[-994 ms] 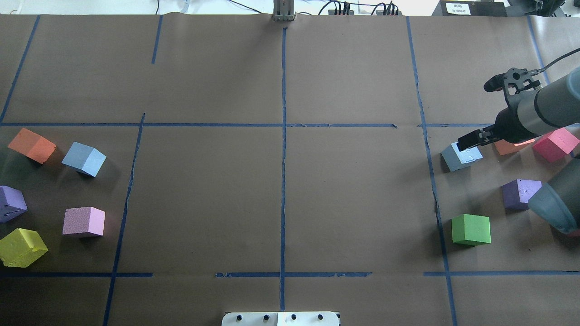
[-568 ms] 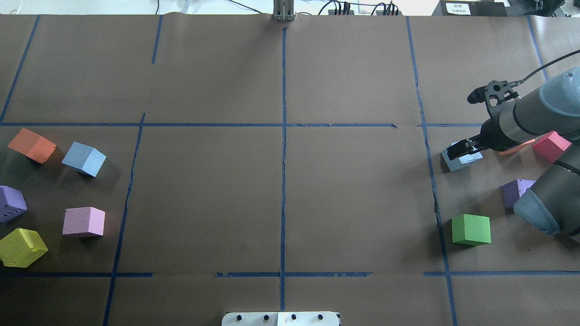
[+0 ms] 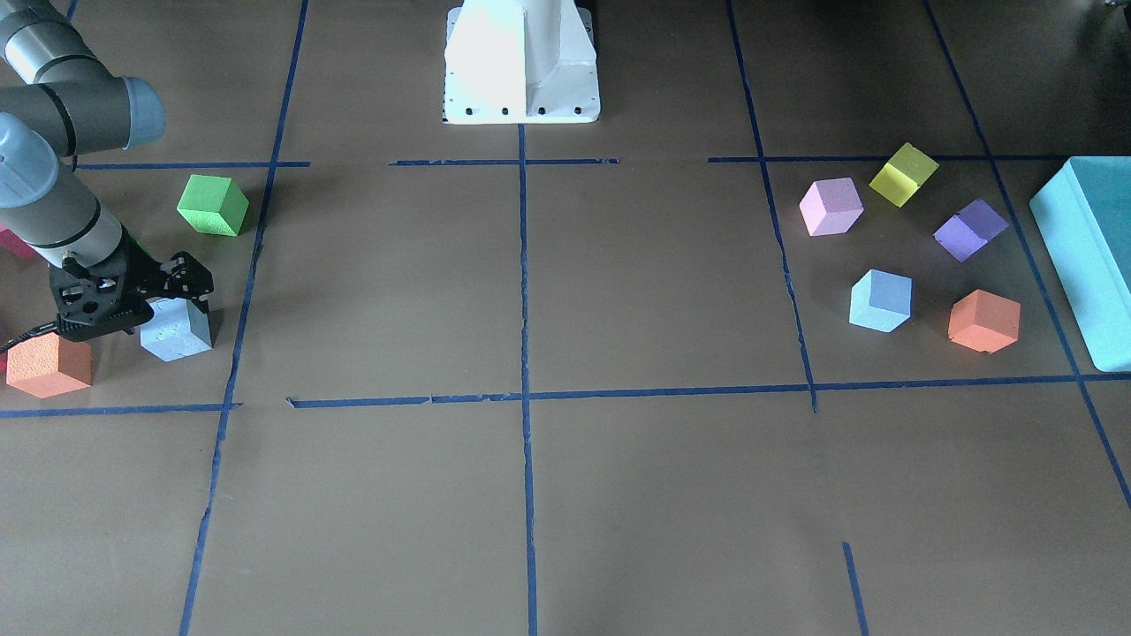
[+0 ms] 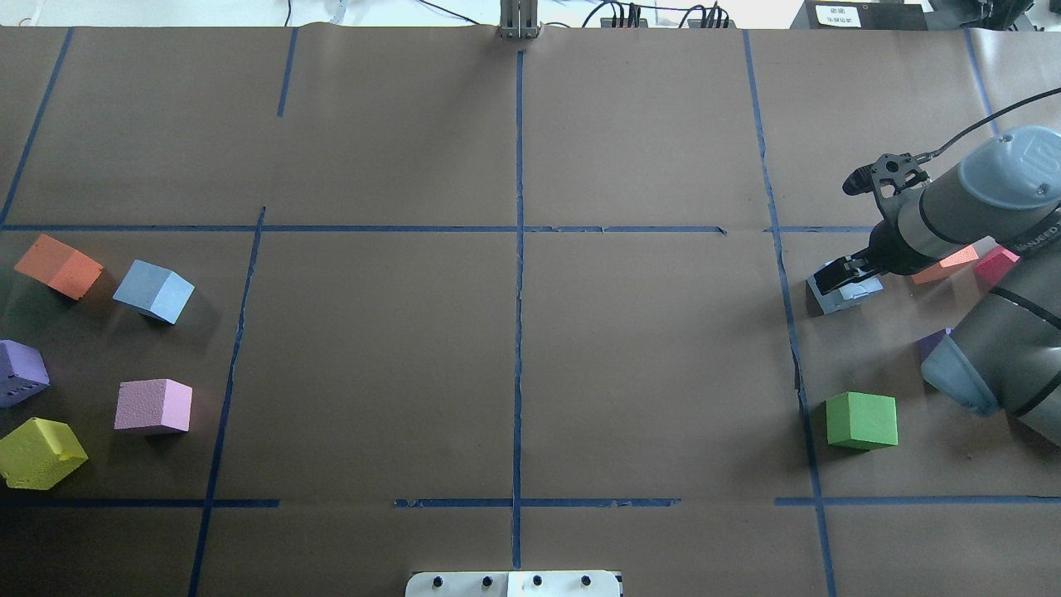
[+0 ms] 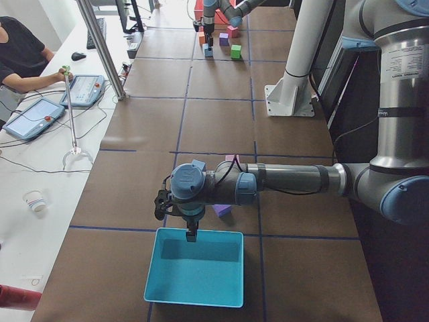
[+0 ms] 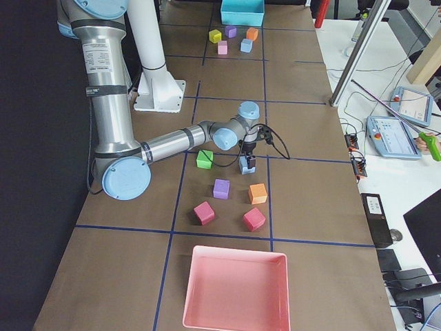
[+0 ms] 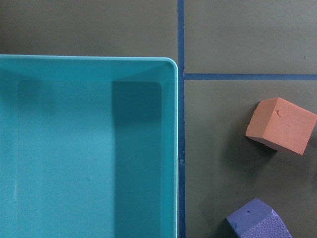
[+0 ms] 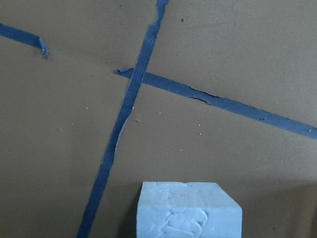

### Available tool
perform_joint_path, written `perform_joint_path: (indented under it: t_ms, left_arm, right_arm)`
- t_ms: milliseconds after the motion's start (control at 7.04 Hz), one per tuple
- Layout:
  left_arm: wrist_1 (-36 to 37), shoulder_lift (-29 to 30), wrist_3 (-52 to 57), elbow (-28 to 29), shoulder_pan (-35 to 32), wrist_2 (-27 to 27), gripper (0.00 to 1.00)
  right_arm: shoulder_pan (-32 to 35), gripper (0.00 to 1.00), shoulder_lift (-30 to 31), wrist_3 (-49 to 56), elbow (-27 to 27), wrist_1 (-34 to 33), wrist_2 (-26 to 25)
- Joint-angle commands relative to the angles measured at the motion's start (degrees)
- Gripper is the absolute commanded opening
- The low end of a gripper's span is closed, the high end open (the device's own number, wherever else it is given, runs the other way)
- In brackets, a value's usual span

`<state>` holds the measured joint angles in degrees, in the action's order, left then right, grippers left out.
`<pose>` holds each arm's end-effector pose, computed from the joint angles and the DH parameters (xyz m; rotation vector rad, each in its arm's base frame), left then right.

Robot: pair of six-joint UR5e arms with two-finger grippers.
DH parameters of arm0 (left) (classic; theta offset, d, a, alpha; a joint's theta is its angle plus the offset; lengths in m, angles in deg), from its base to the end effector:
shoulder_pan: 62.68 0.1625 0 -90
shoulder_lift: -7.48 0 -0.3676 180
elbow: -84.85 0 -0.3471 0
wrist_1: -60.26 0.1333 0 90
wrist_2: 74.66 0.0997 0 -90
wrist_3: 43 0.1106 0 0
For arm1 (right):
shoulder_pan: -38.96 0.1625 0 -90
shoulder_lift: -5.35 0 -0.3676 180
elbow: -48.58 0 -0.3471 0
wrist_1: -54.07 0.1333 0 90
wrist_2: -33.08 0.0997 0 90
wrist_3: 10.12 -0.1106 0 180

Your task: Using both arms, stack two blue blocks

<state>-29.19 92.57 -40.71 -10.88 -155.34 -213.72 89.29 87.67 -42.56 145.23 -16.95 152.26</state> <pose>-0.0690 -0.4129 0.5958 0.0414 0.8553 -0.0040 -0.2720 -0.4523 0.4668 0.1689 -0.7363 -0.2681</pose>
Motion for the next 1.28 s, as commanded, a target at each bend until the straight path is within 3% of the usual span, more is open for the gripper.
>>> perform_joint_path:
  t_ms: [0, 142, 284, 426, 568, 852, 1136]
  left_arm:
    - [0.1, 0.0, 0.0, -0.4, -0.1, 0.0, 1.0]
    - [0.1, 0.0, 0.0, -0.5, -0.2, -0.1, 1.0]
    - [0.1, 0.0, 0.0, -0.9, -0.2, -0.1, 1.0]
    - [0.2, -0.1, 0.0, -1.3, -0.2, -0.1, 1.0]
    - [0.2, -0.1, 0.0, -1.6, -0.2, 0.0, 1.0]
    - [0.2, -0.1, 0.0, -1.8, -0.2, 0.0, 1.0]
    - [0.2, 0.0, 0.0, -1.8, -0.2, -0.1, 1.0]
  right_arm:
    - [-0.1, 1.0, -2.5, 0.1, -3.8, -0.1, 0.1]
    - [-0.1, 0.91, -2.7, 0.0, -3.8, -0.1, 0.4]
    - [-0.1, 0.34, -2.6, -0.3, -3.8, 0.0, 0.4]
    - [0.0, 0.06, -2.6, -0.1, -3.8, 0.0, 0.3]
    - [0.3, 0.0, -2.5, 0.1, -3.5, 0.0, 0.7]
    - [4.1, 0.0, -2.8, 0.0, 1.3, -4.6, 4.5]
    - [3.5, 0.0, -12.5, -1.4, 6.7, -21.3, 4.3]
